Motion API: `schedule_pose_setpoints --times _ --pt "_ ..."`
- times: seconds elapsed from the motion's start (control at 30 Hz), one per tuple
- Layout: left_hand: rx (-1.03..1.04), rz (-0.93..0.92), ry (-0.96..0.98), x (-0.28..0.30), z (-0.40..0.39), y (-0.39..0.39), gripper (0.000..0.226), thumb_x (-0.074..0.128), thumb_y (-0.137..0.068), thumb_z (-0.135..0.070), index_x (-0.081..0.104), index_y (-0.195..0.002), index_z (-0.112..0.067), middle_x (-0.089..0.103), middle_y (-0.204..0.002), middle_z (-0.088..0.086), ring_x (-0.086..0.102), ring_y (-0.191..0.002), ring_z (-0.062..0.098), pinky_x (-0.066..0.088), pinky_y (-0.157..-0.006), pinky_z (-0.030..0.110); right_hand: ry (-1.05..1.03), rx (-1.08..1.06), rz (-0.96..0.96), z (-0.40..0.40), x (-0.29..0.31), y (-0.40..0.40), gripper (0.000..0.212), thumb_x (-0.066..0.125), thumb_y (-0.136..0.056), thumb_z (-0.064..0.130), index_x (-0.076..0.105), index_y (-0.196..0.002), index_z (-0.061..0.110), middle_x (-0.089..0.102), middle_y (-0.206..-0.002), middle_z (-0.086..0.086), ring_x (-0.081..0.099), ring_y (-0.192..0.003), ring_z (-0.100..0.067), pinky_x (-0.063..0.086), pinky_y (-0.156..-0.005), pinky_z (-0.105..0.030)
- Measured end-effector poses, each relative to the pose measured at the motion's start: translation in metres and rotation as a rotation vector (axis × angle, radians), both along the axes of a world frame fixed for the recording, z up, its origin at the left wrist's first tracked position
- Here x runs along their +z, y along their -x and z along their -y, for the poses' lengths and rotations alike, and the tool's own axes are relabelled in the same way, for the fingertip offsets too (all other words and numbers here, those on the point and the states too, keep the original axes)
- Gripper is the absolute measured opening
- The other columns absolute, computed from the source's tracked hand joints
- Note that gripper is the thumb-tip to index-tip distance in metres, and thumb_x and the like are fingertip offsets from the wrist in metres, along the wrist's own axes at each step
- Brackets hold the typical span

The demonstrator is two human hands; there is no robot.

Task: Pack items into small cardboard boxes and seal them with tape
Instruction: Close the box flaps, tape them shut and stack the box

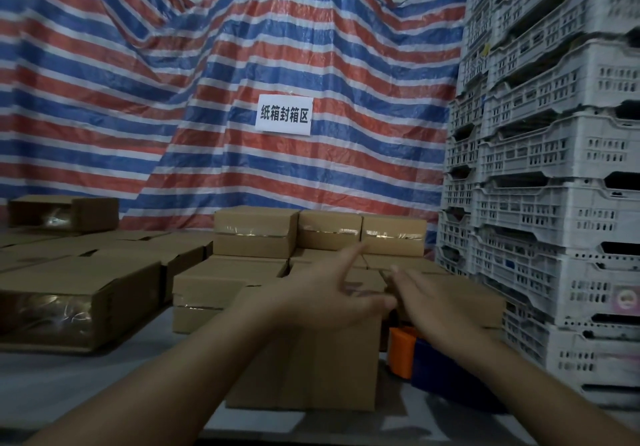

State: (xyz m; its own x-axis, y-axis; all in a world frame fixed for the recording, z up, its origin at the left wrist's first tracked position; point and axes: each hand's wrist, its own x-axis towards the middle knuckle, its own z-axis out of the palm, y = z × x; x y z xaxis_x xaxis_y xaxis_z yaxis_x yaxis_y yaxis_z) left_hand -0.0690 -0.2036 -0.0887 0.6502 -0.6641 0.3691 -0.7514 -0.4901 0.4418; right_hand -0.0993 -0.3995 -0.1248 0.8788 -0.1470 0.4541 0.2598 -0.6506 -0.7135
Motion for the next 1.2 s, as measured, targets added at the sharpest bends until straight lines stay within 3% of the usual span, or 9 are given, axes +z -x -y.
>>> schedule_pose_setpoints --times 0.17,0.27,0.4,0.47,0.53,0.7,0.83,1.0,1.2 --pt "0.207 0.124 0.413 -0.014 -0.044 0.001 0.07 0.04 -0.073 -0.082 0.033 -0.138 -0.056 0.034 -0.129 -0.043 0.041 -0.12 -0.014 0.043 -0.083 0.011 -0.34 0.087 -0.204 -0.04 -0.015 -0.007 0.081 0.023 -0.081 0.08 0.049 -0.144 0.036 0.058 -0.139 0.001 0.053 -0.129 -0.021 0.034 -0.116 -0.049" --pt "0.366 -0.064 0.58 -0.044 -0.072 -0.003 0.093 0.039 -0.066 -0.083 0.029 -0.149 -0.042 0.037 -0.15 -0.018 0.041 -0.126 0.001 0.04 -0.095 0.026 -0.382 0.11 -0.233 -0.047 -0.029 0.002 0.093 0.024 -0.075 0.085 0.025 -0.156 0.04 0.035 -0.158 0.008 0.035 -0.143 -0.016 0.027 -0.117 -0.038" --pt "0.367 -0.359 0.654 -0.076 -0.087 0.001 0.092 0.046 -0.06 -0.08 0.03 -0.145 -0.05 0.041 -0.145 -0.013 0.044 -0.127 0.011 0.036 -0.091 0.026 -0.415 0.187 -0.282 -0.051 -0.04 0.014 0.115 0.043 -0.053 0.088 0.008 -0.156 0.051 0.038 -0.152 0.009 0.048 -0.114 -0.007 0.047 -0.089 -0.026" --pt "0.299 -0.478 0.699 -0.079 -0.087 0.009 0.084 0.054 -0.059 -0.076 0.024 -0.135 -0.062 0.043 -0.129 -0.014 0.051 -0.103 -0.001 0.043 -0.073 0.013 -0.456 0.225 -0.248 -0.051 -0.043 0.015 0.124 0.061 -0.047 0.08 0.007 -0.156 0.051 0.049 -0.142 0.009 0.054 -0.115 -0.011 0.05 -0.098 -0.035" --pt "0.275 -0.494 0.753 -0.08 -0.084 0.013 0.08 0.057 -0.063 -0.07 0.021 -0.133 -0.062 0.045 -0.121 -0.015 0.046 -0.087 -0.01 0.042 -0.059 0.007 -0.465 0.268 -0.197 -0.051 -0.046 0.016 0.133 0.074 -0.044 0.071 0.007 -0.156 0.049 0.054 -0.132 0.014 0.057 -0.114 -0.008 0.051 -0.097 -0.032" --pt "0.348 -0.341 0.809 -0.056 -0.072 0.017 0.063 0.05 -0.06 -0.075 0.055 -0.112 -0.04 0.06 -0.102 -0.019 0.057 -0.091 -0.001 0.045 -0.069 0.024 -0.466 0.217 -0.066 -0.051 -0.032 0.022 0.137 0.078 -0.037 0.083 0.02 -0.156 0.047 0.052 -0.142 0.004 0.059 -0.12 -0.017 0.053 -0.1 -0.044" --pt "0.341 -0.132 0.913 0.013 -0.046 0.005 0.044 0.056 -0.072 -0.075 0.062 -0.093 -0.036 0.067 -0.084 -0.017 0.063 -0.078 0.004 0.048 -0.062 0.028 -0.515 0.139 0.082 -0.033 0.026 0.006 0.113 0.074 -0.045 0.085 0.045 -0.145 0.042 0.07 -0.116 0.008 0.071 -0.097 -0.017 0.061 -0.075 -0.035" --pt "0.419 -0.217 0.845 0.09 0.01 -0.069 0.048 0.053 -0.089 -0.065 0.058 -0.098 -0.018 0.06 -0.097 0.004 0.06 -0.088 0.023 0.053 -0.078 0.041 -0.57 0.021 0.114 0.008 0.102 -0.069 0.052 0.065 -0.085 0.066 0.063 -0.123 0.032 0.074 -0.106 0.001 0.072 -0.095 -0.024 0.058 -0.082 -0.041" --pt "0.336 -0.396 0.503 0.098 0.037 -0.164 0.04 0.048 -0.097 -0.039 0.049 -0.128 -0.014 0.061 -0.109 0.012 0.063 -0.097 0.027 0.053 -0.091 0.042 -0.711 -0.032 -0.163 0.052 0.117 -0.17 0.059 0.068 -0.084 0.064 0.062 -0.126 0.023 0.071 -0.11 -0.011 0.069 -0.096 -0.031 0.056 -0.072 -0.037"
